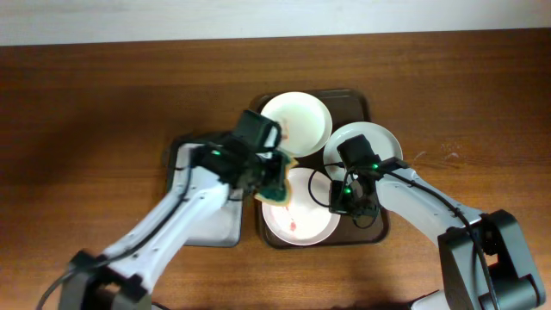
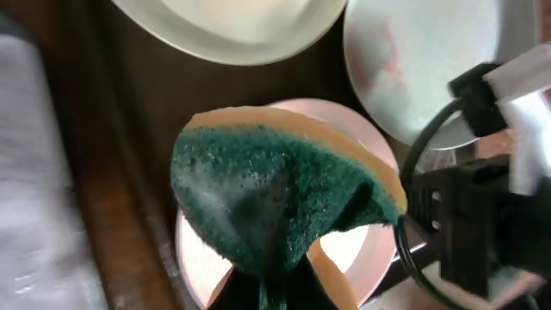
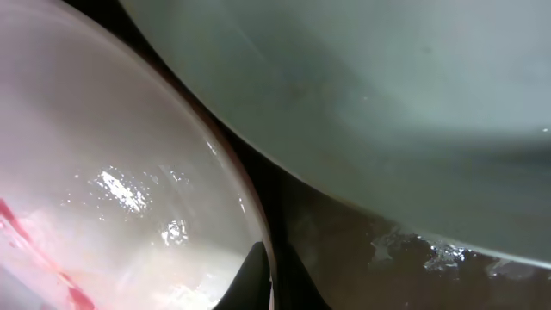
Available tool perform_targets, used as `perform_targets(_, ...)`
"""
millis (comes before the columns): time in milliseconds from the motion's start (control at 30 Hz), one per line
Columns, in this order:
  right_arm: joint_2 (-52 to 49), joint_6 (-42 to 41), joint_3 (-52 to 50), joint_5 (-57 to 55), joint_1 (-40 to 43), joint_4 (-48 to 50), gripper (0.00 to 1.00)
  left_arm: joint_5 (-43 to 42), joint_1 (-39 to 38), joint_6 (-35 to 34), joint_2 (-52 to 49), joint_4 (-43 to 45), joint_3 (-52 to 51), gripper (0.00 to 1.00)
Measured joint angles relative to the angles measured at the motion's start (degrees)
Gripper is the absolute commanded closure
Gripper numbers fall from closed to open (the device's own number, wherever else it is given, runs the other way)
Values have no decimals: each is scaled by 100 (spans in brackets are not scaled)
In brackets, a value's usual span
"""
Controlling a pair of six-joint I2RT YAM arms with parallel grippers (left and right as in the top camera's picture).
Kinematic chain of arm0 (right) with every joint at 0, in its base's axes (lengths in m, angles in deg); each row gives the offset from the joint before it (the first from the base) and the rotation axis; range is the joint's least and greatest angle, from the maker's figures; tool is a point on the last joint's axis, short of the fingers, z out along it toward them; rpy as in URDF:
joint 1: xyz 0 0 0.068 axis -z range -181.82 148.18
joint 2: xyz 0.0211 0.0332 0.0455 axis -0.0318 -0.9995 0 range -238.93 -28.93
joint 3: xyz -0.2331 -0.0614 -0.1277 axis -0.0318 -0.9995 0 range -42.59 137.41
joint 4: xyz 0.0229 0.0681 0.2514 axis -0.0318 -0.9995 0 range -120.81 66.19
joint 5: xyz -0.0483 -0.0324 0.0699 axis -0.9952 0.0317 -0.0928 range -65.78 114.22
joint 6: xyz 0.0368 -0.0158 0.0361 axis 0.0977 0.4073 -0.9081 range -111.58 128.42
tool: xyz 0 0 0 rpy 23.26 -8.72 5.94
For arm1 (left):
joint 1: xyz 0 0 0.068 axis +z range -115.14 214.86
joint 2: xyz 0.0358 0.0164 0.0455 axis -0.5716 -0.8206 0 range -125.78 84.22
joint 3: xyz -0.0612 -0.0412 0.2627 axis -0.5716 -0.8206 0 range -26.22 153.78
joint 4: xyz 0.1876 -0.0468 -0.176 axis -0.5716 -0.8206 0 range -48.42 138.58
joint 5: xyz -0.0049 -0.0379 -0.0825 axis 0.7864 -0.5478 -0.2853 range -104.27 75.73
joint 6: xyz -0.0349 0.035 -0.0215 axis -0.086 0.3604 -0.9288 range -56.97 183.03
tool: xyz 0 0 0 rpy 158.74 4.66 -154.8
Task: Clean dirty plates on tray and stack at the side
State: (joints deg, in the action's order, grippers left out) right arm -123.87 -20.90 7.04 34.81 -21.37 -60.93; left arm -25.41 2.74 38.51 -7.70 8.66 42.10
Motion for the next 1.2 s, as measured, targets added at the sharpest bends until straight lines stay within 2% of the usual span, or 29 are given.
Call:
perform_targets(167, 0, -157, 4, 2, 0, -2, 96, -369, -470, -782, -1296, 723, -138, 100)
perform_targets(300, 0, -275, 9, -28, 7, -31, 96, -909, -621, -1139, -1967, 1346, -120, 100)
perform_targets(433, 7, -350, 9, -76, 11, -66, 96, -922, -597, -1202, -2133, 1080, 101, 100)
perform_targets(533, 2, -426, 9, 61, -46, 0, 96, -63, -640, -1115, -2100, 212, 376, 100)
perform_targets(633, 0, -492, 9, 68, -48, 0, 96, 1410, -638, -975, -1915, -549, 376, 100)
perform_targets(733, 0, -557, 9, 144, -52, 37, 96, 1818, -680, -881, -1904, -599, 358, 100)
perform_targets(1000, 2, -946, 9, -26, -9, 7, 96, 1622, -1073, -809, -1843, 769, 46, 100)
perform_targets(1200, 2, -1346, 7, -24, -9, 48, 96, 459, -1250, -807, -1843, 859, 37, 100)
